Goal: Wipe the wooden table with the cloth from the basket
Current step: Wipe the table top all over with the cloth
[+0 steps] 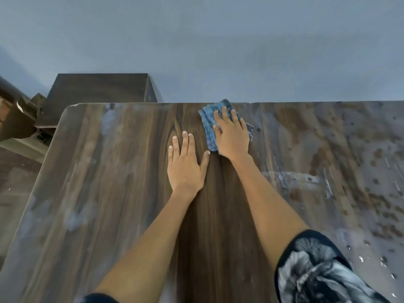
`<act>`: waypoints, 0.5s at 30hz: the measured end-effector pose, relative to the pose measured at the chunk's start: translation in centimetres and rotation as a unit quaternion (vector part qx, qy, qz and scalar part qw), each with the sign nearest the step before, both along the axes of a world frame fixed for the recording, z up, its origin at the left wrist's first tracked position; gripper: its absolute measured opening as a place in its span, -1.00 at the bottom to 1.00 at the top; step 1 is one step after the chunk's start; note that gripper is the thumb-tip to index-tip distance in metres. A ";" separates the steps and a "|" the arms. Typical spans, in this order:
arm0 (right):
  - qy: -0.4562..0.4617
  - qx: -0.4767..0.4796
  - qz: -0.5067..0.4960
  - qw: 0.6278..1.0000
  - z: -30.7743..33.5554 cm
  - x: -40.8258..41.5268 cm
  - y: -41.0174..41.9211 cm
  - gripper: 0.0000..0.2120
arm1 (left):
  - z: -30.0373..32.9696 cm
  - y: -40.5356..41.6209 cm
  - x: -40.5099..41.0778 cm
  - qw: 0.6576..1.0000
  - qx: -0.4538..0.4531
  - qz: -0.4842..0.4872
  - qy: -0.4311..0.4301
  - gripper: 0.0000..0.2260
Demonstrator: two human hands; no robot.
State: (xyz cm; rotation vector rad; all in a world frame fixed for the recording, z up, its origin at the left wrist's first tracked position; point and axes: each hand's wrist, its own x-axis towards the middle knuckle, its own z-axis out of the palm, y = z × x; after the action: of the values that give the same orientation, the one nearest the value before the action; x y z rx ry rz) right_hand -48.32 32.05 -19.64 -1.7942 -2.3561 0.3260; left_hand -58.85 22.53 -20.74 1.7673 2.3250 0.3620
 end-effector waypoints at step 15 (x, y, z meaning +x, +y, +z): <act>0.107 -0.031 0.065 0.992 0.4 3.8 1.0 -0.60 | -0.6 -0.2 0.6 0.996 0.076 0.037 -0.013 -0.56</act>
State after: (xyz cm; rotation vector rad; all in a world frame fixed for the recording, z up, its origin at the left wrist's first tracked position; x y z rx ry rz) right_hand -44.54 33.01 -19.26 -1.5463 -2.3374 0.5826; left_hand -58.30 22.31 -21.39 1.7339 2.4059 0.5860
